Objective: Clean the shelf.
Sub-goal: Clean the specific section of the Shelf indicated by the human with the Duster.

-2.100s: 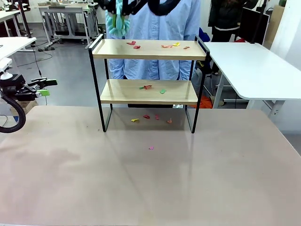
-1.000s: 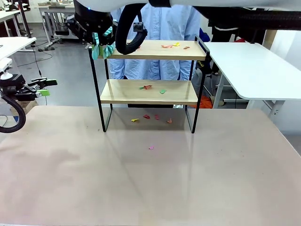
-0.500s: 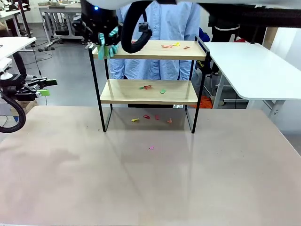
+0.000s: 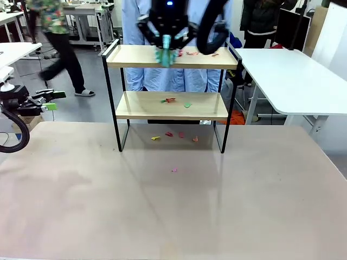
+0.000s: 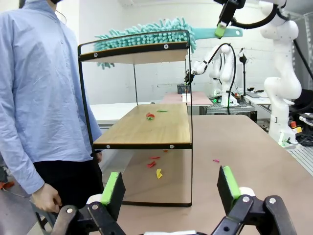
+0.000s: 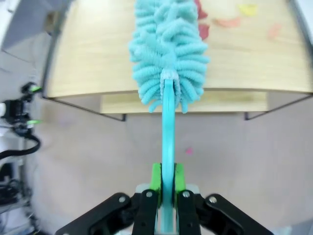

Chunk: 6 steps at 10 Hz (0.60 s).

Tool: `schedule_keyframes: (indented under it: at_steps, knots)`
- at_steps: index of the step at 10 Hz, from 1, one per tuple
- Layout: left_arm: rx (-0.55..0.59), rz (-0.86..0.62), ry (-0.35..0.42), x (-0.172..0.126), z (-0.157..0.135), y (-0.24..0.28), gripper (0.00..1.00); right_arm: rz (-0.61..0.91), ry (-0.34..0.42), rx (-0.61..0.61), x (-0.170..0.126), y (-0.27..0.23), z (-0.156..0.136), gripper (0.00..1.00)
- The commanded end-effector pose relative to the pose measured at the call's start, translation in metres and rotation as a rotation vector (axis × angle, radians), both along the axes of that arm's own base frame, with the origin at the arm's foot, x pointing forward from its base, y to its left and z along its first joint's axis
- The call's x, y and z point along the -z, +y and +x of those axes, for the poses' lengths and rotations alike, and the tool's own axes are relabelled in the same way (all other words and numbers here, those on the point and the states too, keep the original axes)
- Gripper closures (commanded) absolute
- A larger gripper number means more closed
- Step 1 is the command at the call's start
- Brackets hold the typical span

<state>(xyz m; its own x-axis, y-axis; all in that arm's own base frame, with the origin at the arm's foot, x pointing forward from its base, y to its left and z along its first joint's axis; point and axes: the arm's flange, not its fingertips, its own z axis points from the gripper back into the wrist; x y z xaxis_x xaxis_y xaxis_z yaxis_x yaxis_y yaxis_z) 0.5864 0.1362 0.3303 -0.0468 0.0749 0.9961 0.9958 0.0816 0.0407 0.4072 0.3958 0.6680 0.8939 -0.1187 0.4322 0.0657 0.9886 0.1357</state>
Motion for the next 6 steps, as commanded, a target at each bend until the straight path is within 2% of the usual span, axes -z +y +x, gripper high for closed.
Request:
schedule_keyframes:
  at_steps: [1, 5, 6]
  knots:
    - [0.002, -0.001, -0.002, -0.004, -0.003, -0.001, 0.0, -0.005, -0.005, 0.005, 0.018, -0.063, -0.019, 0.87]
    - [0.002, -0.001, -0.002, -0.004, -0.003, -0.001, 0.0, -0.053, -0.066, 0.042, 0.009, -0.144, -0.03, 0.87]
    - [0.002, -0.001, -0.002, -0.004, -0.003, -0.001, 0.0, -0.057, -0.12, 0.003, 0.003, -0.151, -0.035, 0.87]
